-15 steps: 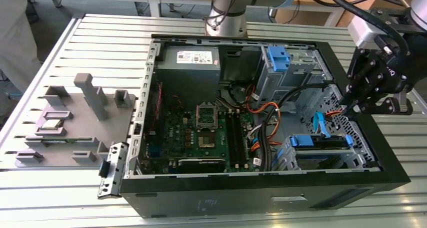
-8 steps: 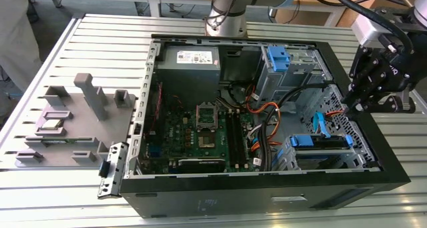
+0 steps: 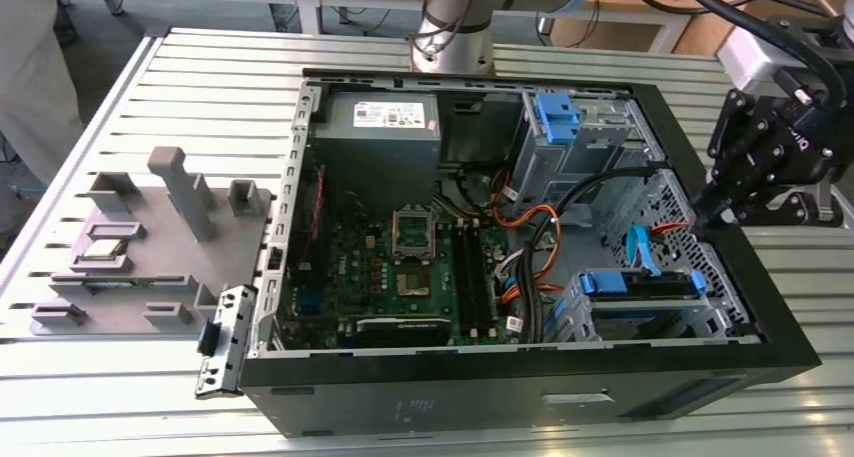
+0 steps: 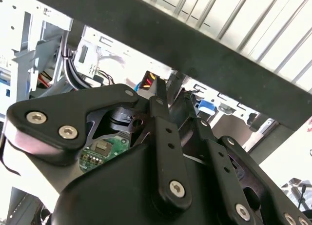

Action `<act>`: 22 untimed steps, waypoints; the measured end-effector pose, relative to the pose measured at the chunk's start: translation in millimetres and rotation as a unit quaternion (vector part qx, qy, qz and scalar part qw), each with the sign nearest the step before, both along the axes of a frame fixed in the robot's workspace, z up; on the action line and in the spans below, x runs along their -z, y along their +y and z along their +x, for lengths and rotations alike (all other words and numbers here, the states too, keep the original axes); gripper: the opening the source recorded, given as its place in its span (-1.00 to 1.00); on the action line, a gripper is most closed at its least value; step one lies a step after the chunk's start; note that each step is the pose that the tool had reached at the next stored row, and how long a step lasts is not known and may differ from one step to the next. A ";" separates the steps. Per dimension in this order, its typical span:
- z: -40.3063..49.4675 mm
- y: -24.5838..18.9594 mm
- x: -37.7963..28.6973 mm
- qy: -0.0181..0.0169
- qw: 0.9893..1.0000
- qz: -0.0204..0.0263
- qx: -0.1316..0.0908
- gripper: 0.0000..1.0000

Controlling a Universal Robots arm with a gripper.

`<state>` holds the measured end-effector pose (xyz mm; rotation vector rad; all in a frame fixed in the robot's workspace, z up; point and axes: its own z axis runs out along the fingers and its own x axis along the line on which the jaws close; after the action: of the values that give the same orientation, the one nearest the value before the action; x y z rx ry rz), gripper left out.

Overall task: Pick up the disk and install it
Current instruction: 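Insert the second disk wire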

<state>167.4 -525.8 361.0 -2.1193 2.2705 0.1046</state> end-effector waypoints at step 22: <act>13.4 0.0 4.9 0.051 0.999 -0.010 0.000 -0.40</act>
<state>180.8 -525.8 356.1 -2.1731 2.3350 0.1960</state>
